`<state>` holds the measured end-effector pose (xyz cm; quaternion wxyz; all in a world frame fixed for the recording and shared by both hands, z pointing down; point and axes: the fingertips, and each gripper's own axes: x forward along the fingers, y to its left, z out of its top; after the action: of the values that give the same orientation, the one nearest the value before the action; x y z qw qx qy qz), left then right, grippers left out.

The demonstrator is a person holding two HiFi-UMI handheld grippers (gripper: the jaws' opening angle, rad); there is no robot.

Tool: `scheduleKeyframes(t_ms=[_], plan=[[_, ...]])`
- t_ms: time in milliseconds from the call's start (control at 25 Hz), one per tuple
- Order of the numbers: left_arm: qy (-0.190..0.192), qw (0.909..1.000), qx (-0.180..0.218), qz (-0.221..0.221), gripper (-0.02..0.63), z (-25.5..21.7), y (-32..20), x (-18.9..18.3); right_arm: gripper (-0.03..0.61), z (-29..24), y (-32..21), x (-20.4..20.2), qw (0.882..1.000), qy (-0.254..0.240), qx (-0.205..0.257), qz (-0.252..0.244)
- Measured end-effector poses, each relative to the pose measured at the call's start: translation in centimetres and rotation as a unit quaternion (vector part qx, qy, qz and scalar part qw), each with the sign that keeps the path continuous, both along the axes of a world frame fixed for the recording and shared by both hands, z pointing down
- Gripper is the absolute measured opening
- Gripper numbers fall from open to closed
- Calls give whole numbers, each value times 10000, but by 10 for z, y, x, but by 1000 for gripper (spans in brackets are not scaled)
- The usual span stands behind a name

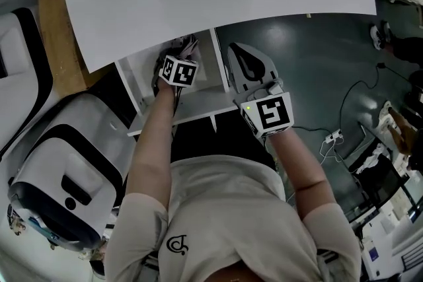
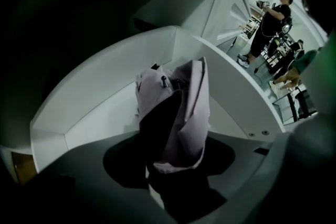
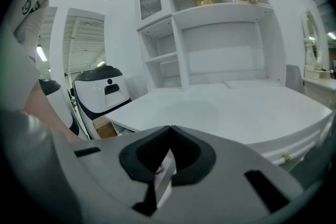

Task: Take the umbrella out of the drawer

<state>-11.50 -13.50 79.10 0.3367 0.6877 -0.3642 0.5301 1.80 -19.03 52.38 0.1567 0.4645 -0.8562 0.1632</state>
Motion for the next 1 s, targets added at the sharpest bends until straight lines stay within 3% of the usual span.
scheduleKeyframes(t_ms=[240, 640, 1000], plan=[[242, 9996, 173, 4, 241, -38, -3, 9, 6, -25, 0, 3, 9997, 23, 186, -134], [465, 9958, 781, 55, 241, -115, 0, 14, 6, -62, 12, 0, 9990, -110, 383, -221], [762, 9846, 1508, 460, 241, -198, 12, 22, 6, -107, 23, -5, 9968, -179, 759, -195]])
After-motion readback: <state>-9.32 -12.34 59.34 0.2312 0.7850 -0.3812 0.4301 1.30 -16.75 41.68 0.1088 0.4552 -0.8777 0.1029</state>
